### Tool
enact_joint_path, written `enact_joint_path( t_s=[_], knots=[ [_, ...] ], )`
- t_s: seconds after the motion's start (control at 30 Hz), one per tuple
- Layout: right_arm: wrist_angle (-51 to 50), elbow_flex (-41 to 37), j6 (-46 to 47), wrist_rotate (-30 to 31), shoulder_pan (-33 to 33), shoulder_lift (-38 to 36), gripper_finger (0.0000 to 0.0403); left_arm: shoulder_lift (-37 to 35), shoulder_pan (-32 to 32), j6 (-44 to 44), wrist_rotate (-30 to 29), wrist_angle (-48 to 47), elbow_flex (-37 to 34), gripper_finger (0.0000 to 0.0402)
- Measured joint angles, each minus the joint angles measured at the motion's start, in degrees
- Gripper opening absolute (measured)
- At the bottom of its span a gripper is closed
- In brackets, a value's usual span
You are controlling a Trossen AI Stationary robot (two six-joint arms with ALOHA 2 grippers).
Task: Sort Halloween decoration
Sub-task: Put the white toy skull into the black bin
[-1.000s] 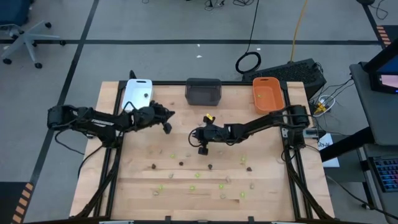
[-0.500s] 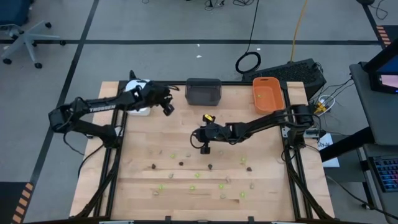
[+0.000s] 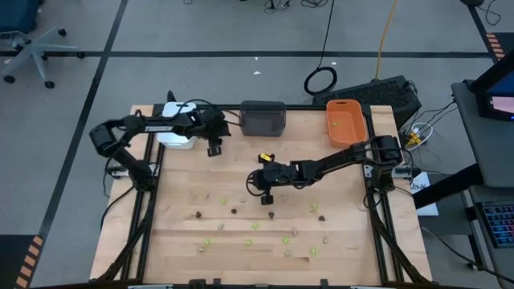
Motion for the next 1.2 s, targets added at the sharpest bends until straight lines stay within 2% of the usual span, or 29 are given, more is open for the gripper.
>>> enact_joint_path(
  t_s=[0.27, 0.57, 0.8, 1.2],
  knots=[
    [-0.1, 0.0, -0.2, 0.0, 0.9, 0.0, 0.0024, 2.6, 1.8, 5.2, -1.5, 0.6, 2.1, 0.0246],
    [0.0, 0.0, -1.0, 0.0, 1.0, 0.0, 0.0024, 5.5, 4.7, 13.2, 0.0, 0.9, 2.3, 0.0253],
    [0.0, 0.0, -0.7, 0.0, 1.0, 0.0, 0.0024, 8.0, 4.8, 16.0, 1.7, 0.6, 3.3, 0.0231],
    [0.0, 0.0, -0.6, 0.0, 1.0, 0.0, 0.0024, 8.8, 4.7, 16.4, 2.4, -0.7, 3.5, 0.0152]
  ],
)
